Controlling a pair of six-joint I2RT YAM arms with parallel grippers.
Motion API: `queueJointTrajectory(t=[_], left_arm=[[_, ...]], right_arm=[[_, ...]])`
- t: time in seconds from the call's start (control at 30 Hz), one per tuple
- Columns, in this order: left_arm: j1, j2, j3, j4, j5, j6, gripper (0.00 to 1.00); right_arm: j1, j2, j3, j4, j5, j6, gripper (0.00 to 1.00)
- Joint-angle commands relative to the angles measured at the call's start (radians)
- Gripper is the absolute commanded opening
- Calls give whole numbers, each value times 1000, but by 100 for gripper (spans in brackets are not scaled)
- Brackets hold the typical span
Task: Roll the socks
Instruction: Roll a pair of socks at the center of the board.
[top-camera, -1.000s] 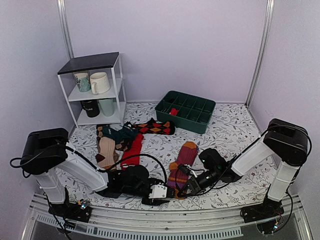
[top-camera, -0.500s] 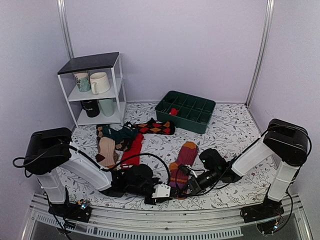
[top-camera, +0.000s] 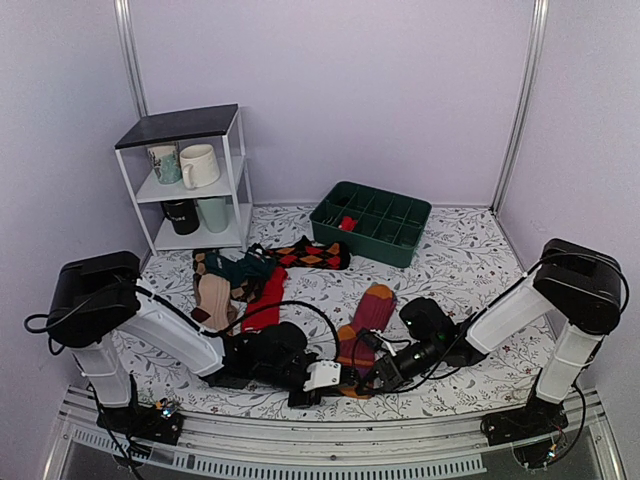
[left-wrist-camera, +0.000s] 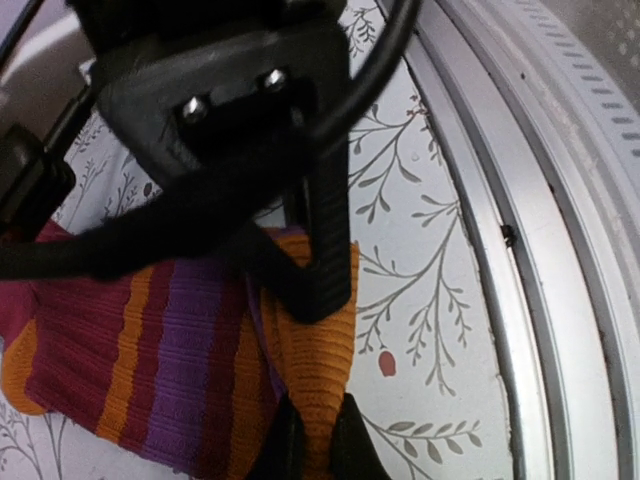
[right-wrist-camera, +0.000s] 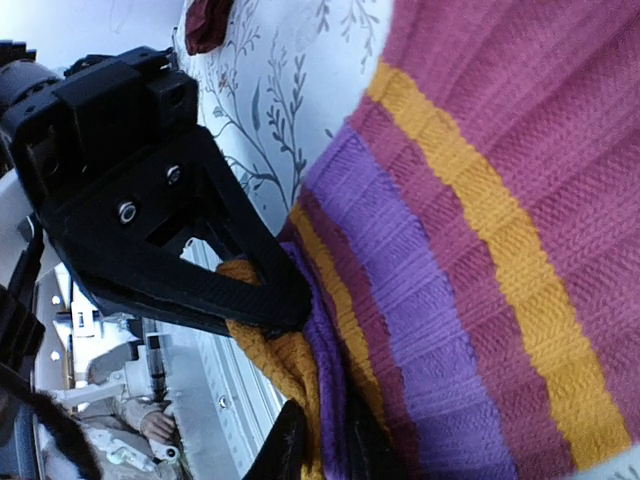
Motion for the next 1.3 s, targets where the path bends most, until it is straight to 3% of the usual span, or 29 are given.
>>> queueJointTrajectory(t=[0.0,0.2,0.33,0.47,0.6,0.83,1.27], left_arm=[[38,-5,15,-184,122,-162,0],[65,85,78,-305,220,-246,0],[86,132,108,-351,269,-273,0],[106,194,135,-403,313,-282,0],[115,222,145,-430,328,-292,0],[129,232,150,-463,341,-293,0],[137,239,154,-464,352,-287,0]], right_arm=[[6,-103,-50,-158,164,-59,23],[6,-364,-159,-38,388,-154,46],[24,-581,-313,149,467,-282,52],[92,-656,-402,252,532,-449,53],[231,-628,-406,334,634,-629,54],[323,-423,-346,375,671,-808,54],[348,-221,-291,402,696,-797,53]])
